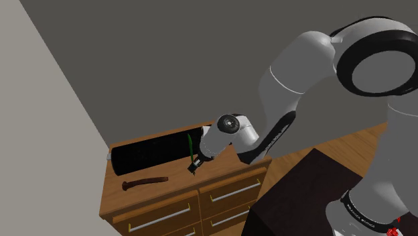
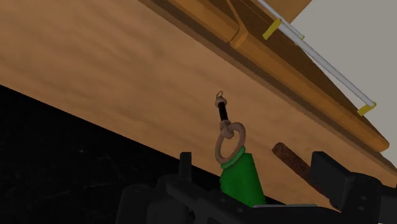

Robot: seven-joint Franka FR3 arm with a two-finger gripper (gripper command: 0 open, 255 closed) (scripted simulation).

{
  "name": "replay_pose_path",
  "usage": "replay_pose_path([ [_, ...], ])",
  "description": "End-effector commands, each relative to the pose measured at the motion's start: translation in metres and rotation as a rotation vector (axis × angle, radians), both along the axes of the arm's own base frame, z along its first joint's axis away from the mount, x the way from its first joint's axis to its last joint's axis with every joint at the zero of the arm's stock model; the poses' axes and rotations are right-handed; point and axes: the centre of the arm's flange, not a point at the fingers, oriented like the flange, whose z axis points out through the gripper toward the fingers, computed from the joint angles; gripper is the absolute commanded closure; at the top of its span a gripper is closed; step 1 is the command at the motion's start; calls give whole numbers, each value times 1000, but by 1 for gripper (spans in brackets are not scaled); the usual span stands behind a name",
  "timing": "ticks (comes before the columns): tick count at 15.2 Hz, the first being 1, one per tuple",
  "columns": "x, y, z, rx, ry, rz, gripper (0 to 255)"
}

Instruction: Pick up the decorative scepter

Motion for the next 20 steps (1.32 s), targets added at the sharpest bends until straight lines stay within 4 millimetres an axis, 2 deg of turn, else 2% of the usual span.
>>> replay_pose_path([
  [1,8,9,-14,2,-21,12,0],
  [8,8,9,-54,2,-21,12,0],
  [10,8,9,-54,2,-21,12,0],
  [11,8,8,-53,2,-21,12,255],
  [20,8,9,-54,2,-21,12,255],
])
